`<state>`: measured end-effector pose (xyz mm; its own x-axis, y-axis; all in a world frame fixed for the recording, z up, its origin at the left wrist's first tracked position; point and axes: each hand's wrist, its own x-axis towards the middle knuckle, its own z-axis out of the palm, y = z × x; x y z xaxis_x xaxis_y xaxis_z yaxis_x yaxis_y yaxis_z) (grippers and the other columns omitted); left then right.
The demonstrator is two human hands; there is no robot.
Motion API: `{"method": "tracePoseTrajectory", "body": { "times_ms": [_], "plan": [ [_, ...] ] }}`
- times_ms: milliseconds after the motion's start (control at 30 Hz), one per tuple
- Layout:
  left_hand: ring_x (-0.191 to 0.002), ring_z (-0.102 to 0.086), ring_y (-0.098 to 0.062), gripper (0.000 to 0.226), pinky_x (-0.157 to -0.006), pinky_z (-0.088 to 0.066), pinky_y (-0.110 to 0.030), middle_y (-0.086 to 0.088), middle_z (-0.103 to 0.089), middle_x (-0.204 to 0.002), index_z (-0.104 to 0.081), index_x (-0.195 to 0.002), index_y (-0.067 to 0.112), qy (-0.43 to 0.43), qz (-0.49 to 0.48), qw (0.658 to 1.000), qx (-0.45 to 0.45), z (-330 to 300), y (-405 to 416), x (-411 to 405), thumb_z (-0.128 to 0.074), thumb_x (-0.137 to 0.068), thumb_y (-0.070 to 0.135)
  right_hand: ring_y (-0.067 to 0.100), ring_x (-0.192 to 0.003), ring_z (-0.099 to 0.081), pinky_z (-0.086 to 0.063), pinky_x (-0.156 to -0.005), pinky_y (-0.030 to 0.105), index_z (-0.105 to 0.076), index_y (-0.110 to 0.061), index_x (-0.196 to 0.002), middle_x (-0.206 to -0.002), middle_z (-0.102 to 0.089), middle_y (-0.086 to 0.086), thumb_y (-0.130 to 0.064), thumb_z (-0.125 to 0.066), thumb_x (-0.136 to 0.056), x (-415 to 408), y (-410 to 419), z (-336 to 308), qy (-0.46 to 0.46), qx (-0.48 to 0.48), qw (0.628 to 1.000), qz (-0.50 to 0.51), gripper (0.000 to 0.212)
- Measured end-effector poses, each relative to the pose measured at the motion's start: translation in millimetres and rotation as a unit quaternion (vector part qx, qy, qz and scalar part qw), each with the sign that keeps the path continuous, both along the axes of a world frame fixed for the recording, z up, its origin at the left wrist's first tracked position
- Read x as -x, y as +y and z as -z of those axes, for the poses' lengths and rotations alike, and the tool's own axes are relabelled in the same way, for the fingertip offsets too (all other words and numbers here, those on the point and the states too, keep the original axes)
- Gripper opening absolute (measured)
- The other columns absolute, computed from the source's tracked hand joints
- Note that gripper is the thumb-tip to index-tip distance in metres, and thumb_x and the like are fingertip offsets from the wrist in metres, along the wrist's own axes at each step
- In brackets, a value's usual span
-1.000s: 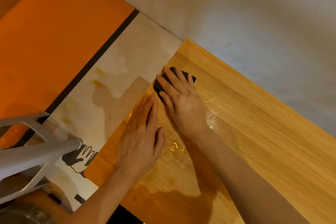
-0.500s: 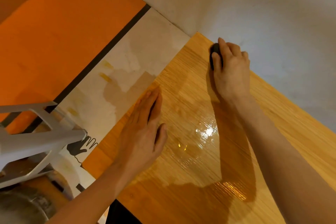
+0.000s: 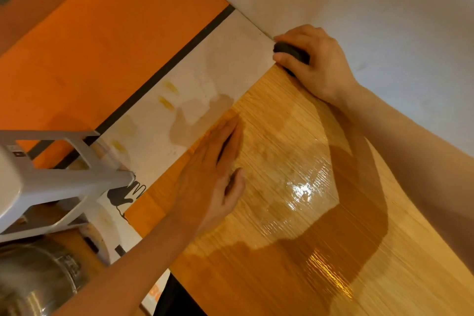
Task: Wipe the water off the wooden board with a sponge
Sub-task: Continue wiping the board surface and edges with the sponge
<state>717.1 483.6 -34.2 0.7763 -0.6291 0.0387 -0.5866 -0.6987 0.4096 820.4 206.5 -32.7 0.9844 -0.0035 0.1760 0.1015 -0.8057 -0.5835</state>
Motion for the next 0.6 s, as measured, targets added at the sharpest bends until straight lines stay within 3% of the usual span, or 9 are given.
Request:
{"method": "tracePoseTrajectory", "body": {
  "times_ms": [233,367,467,533,600],
  "plan": [
    [-0.155,-0.024,-0.025,0.063,-0.125,-0.025,-0.034,-0.013,-0.029,-0.165,-0.032,-0.157,0.003,-0.001,-0.002,1.000,-0.020,1.7,1.1,0.1,-0.046,-0.104,0.032,0.026,-0.091,-0.052,-0.039,-0.088,0.037,-0.066,-0.017,-0.105,-0.098,-0.062,0.005,-0.043,-0.024,-0.100,-7.0,21.6,-2.0,0.041,0.151,0.980,-0.123,0.050],
    [-0.151,-0.029,-0.028,0.061,-0.124,-0.015,-0.026,-0.017,-0.036,-0.160,-0.038,-0.153,-0.001,-0.017,-0.008,1.000,-0.011,1.3,0.1,0.8,-0.049,-0.102,0.030,0.015,-0.084,-0.043,-0.038,-0.086,0.035,-0.066,-0.019,-0.110,-0.097,-0.060,0.000,-0.045,-0.021,-0.099,18.0,84.1,-4.1,0.079,0.127,0.962,-0.229,0.053],
    [-0.150,-0.032,-0.027,0.057,-0.125,-0.020,-0.032,-0.015,-0.038,-0.159,-0.039,-0.153,0.000,-0.005,-0.008,1.000,0.006,-2.4,3.4,4.8,-0.047,-0.105,0.029,0.020,-0.100,-0.055,-0.038,-0.103,0.038,-0.064,-0.019,-0.117,-0.109,-0.063,0.000,-0.041,-0.029,-0.103,21.4,70.0,-8.3,0.080,0.109,0.961,-0.242,0.044],
    [-0.151,-0.032,-0.025,0.056,-0.127,-0.019,-0.033,-0.012,-0.037,-0.160,-0.037,-0.154,0.001,0.010,-0.027,0.999,0.020,-6.8,8.7,10.5,-0.046,-0.106,0.027,0.021,-0.118,-0.053,-0.025,-0.115,0.040,-0.063,-0.015,-0.121,-0.121,-0.062,0.003,-0.034,-0.035,-0.104,15.3,40.0,-10.3,0.058,0.107,0.979,-0.166,0.038],
    [-0.152,-0.030,-0.023,0.056,-0.128,-0.014,-0.029,-0.011,-0.035,-0.162,-0.035,-0.155,0.002,0.017,-0.057,0.998,0.022,-10.5,20.3,21.2,-0.046,-0.105,0.026,0.026,-0.132,-0.043,-0.019,-0.118,0.047,-0.062,-0.013,-0.125,-0.131,-0.058,0.006,-0.031,-0.036,-0.105,10.6,21.4,-12.6,0.075,0.093,0.990,-0.068,0.037]
  ]
}}
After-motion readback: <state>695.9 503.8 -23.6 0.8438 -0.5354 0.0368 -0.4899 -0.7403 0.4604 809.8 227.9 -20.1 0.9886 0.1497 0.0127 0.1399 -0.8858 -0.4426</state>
